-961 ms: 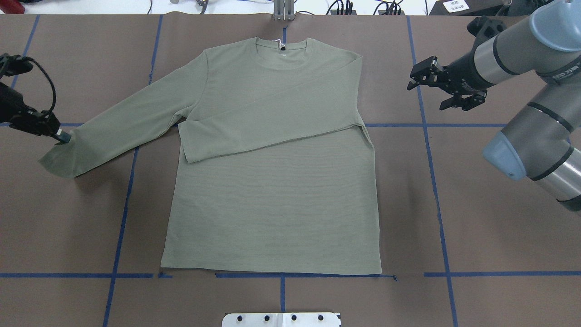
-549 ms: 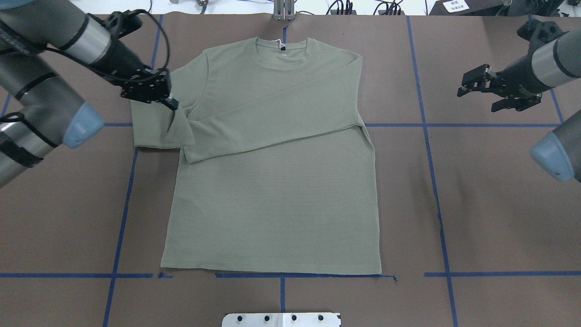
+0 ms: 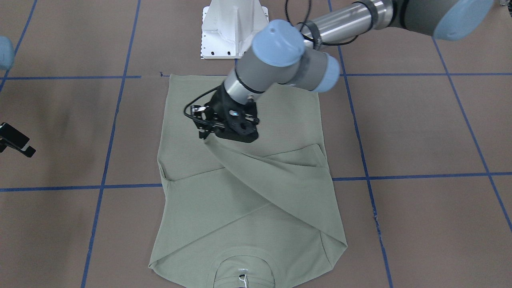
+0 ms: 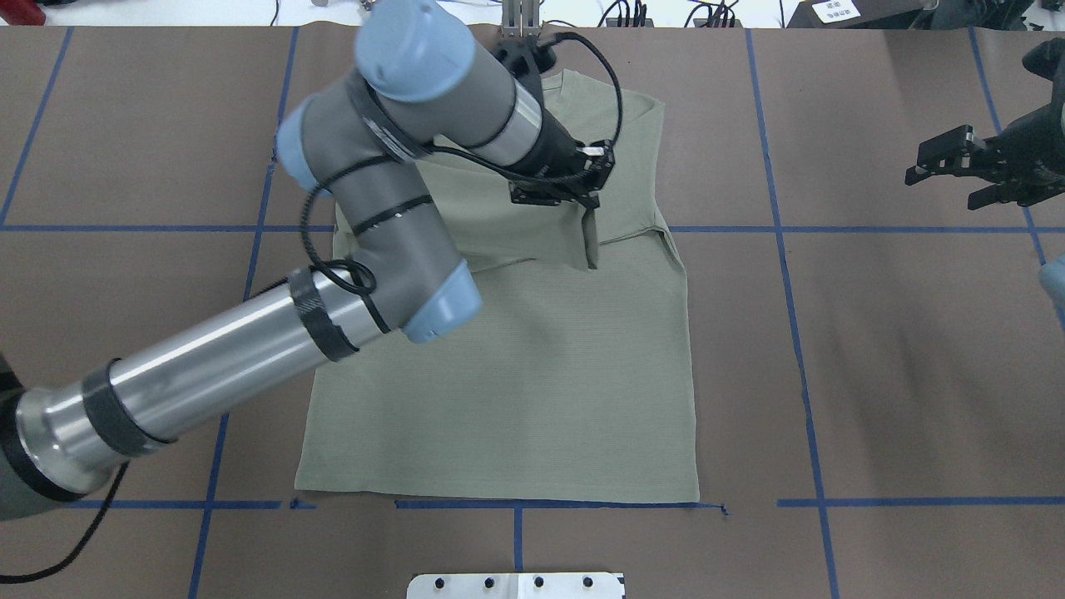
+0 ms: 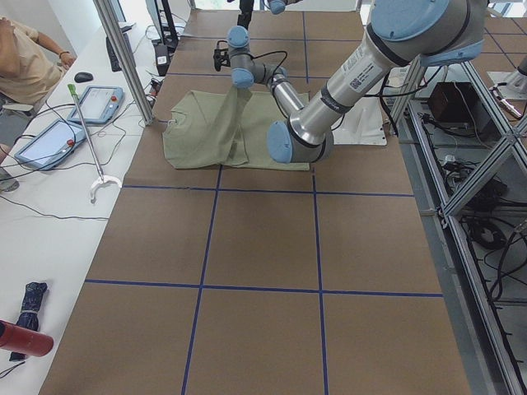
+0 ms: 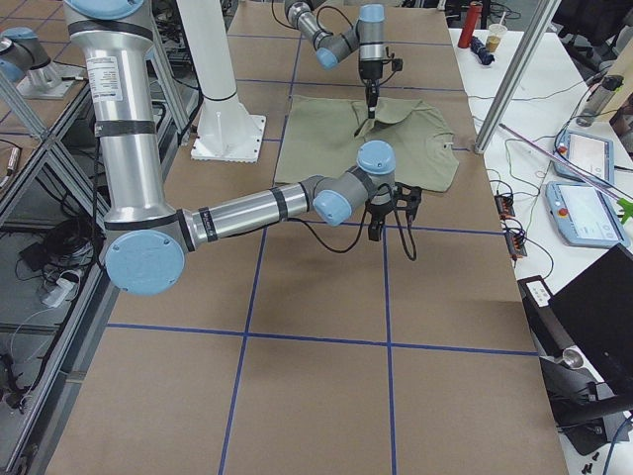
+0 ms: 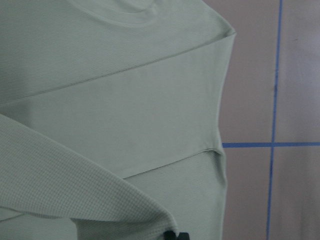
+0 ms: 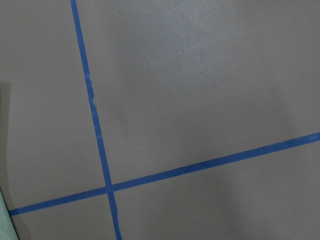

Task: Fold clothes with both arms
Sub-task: 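Carry the sleeve with the left gripper across the shirt body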

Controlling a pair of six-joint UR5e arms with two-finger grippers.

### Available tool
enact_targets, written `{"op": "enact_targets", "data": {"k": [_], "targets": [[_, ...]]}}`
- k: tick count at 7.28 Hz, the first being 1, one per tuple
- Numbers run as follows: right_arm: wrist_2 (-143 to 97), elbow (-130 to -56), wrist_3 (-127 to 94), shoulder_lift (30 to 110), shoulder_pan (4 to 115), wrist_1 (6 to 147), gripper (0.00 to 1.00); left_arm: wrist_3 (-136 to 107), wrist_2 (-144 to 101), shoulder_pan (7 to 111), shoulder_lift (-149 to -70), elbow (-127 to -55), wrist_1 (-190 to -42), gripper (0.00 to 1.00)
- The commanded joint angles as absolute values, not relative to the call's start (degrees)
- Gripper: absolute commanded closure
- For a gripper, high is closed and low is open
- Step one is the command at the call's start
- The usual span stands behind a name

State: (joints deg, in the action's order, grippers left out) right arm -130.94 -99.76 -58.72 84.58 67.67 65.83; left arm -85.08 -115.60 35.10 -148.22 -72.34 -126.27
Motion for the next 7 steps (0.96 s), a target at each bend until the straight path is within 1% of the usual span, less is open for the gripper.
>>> {"op": "enact_targets", "data": {"k": [1, 2, 3, 4, 5, 6, 7], "targets": [[-131.0, -100.0, -58.6, 85.3, 67.9, 65.7, 0.0, -87.5, -108.3, 30.1, -154.7, -61.0, -132.9, 1.0], [-131.0, -100.0, -58.8, 85.3, 67.9, 65.8, 0.0, -87.5, -107.8, 30.0, -154.7, -58.9, -135.1, 1.0], [-131.0, -100.0, -58.9, 85.3, 67.9, 65.8, 0.0, -87.5, -105.5, 29.6, -154.9, -57.9, -135.6, 0.73], [-131.0, -100.0, -59.3, 85.1, 67.9, 65.7, 0.0, -87.5, -105.4, 29.4, -154.9, -57.7, -135.7, 0.39], [-130.9, -99.8, -59.6, 84.7, 67.9, 65.7, 0.0, -87.6, -105.4, 29.5, -154.7, -57.7, -135.6, 0.29], [-130.7, -99.9, -59.8, 84.5, 67.7, 65.8, 0.0, -88.1, -106.0, 30.1, -154.6, -58.4, -135.2, 0.29], [-130.7, -100.4, -65.9, 82.7, 65.7, 65.7, 0.0, -88.8, -110.9, 31.8, -152.6, -62.2, -132.7, 0.29]]}}
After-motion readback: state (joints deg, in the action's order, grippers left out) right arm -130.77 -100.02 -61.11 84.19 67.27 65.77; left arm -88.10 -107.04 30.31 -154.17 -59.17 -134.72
